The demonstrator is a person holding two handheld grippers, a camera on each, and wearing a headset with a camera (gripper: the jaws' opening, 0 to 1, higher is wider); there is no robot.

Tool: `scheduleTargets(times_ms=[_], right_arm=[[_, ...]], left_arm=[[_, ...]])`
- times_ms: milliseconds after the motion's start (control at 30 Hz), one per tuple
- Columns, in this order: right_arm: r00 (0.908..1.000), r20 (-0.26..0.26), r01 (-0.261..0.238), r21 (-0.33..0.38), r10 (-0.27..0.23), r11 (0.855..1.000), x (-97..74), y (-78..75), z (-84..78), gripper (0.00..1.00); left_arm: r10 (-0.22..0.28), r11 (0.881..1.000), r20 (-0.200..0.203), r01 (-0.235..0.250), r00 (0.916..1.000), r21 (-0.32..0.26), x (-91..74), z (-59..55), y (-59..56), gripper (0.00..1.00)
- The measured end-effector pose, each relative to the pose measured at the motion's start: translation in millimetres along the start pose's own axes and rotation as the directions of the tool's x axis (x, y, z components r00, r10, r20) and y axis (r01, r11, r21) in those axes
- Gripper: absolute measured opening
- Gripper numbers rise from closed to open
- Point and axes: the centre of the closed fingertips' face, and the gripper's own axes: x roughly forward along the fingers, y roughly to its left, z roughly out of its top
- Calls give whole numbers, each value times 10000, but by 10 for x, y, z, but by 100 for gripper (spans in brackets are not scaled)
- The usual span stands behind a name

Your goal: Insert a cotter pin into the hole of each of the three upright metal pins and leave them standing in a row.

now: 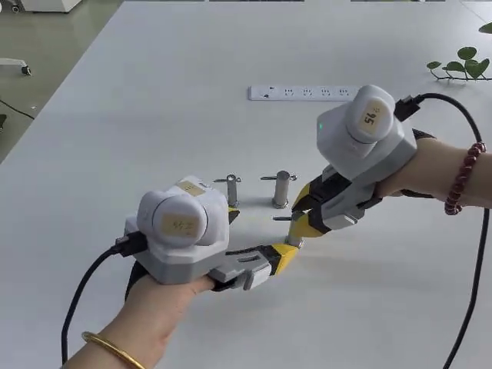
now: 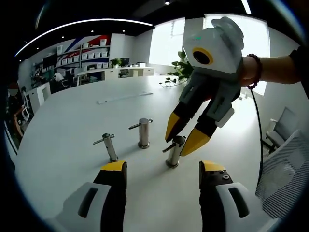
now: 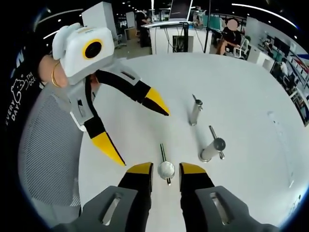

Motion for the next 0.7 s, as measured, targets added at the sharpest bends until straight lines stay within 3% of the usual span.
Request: scheduleTargets(times_ms=[300, 700], right_arm=[[10000, 41, -19, -41, 19, 10000, 61, 9, -7, 12], [9999, -64, 132, -91, -133, 9999, 68, -1, -1, 9]], left_arm=[[522, 9986, 118, -522, 9986, -4, -191, 2, 214, 65], [813, 9966, 517, -803, 9954, -210, -296, 39, 286, 82]])
